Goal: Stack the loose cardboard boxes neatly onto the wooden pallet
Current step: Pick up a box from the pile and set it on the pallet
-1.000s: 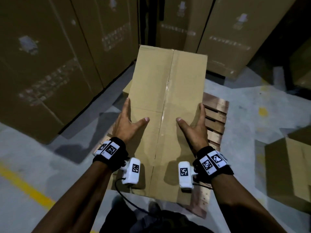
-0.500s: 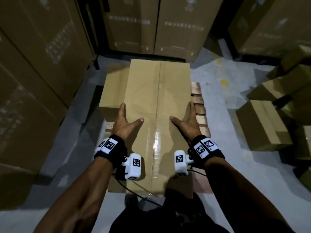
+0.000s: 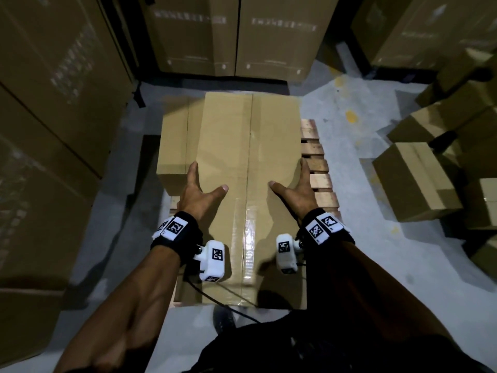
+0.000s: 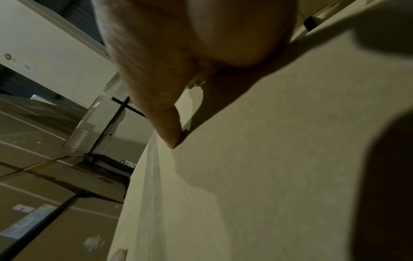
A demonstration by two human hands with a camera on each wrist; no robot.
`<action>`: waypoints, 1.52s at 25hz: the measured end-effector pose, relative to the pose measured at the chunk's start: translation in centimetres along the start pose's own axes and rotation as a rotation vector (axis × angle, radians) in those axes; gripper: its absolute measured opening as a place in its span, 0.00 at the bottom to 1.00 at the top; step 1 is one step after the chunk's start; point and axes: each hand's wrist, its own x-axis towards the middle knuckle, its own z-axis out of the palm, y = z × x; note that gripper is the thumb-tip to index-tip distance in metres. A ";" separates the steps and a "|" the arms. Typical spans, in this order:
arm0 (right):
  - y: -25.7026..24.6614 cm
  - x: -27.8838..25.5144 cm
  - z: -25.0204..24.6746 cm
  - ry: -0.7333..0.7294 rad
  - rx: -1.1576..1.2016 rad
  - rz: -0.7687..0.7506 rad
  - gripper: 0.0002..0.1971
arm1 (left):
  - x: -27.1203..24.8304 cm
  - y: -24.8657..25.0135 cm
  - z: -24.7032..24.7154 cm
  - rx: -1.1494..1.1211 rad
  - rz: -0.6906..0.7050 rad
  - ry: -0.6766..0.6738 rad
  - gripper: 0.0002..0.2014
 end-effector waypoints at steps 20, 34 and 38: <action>6.0 26.7 3.4 -0.111 0.049 0.128 0.51 | 21.8 -0.8 13.2 0.048 -0.235 0.012 0.51; 15.8 44.8 12.8 -0.180 0.009 0.087 0.54 | 38.7 -11.3 19.9 0.116 -0.192 0.093 0.51; 16.0 48.5 15.0 -0.202 0.043 0.039 0.56 | 43.3 -12.5 20.1 0.197 -0.161 0.112 0.57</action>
